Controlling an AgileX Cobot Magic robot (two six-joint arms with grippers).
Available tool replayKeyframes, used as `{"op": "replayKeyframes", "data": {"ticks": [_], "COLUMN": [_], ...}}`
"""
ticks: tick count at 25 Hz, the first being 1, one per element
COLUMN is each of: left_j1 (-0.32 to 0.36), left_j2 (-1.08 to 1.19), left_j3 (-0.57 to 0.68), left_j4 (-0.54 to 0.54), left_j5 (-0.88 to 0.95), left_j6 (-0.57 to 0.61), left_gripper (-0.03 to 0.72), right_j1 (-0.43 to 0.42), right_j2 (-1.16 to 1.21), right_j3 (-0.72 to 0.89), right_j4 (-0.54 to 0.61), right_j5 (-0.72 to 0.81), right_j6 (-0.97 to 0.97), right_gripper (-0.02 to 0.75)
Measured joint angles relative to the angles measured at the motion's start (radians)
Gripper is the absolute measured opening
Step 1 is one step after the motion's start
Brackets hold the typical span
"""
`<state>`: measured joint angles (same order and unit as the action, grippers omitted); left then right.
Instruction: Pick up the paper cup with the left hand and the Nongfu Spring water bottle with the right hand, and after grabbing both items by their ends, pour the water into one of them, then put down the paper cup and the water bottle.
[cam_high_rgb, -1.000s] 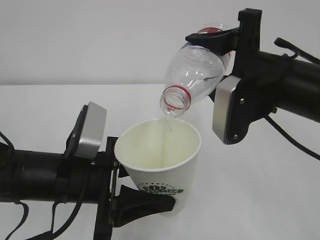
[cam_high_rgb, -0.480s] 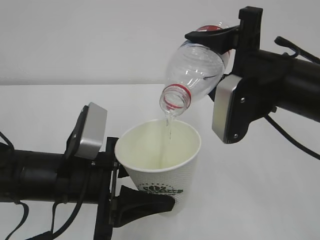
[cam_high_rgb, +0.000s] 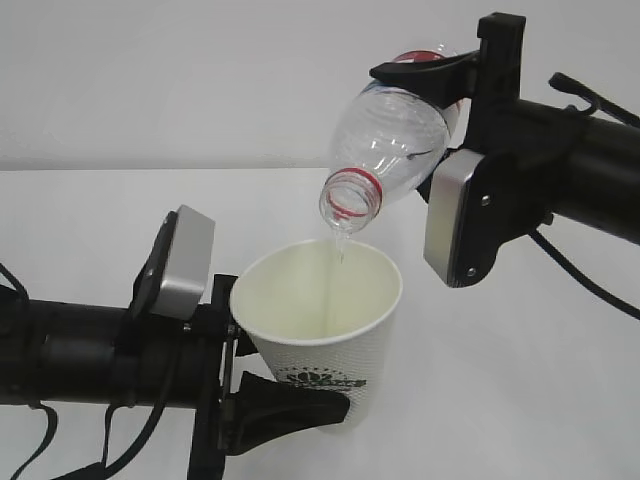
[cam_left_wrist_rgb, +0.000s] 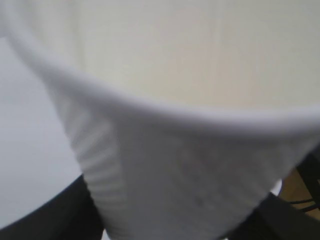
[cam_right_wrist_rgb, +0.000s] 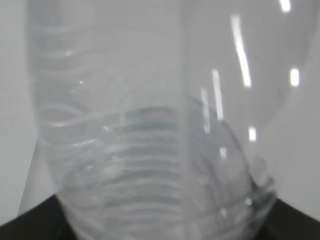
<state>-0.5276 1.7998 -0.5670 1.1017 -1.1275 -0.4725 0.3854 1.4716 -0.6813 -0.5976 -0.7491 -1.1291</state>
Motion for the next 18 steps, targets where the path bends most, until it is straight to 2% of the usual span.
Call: {"op": "replayKeyframes", "data": {"ticks": [18], "left_j1": [-0.002], "left_j2": [0.000], "left_j3": [0.000], "left_j4": [0.000], "left_j5": [0.012], "left_j6": [0.000], "left_gripper": [0.462], "right_j1": [0.000], "right_j2": [0.000], "right_j3": [0.000], "right_j4": [0.005], "right_j5": [0.000], "right_j6": [0.000], "right_gripper": [0.452]}}
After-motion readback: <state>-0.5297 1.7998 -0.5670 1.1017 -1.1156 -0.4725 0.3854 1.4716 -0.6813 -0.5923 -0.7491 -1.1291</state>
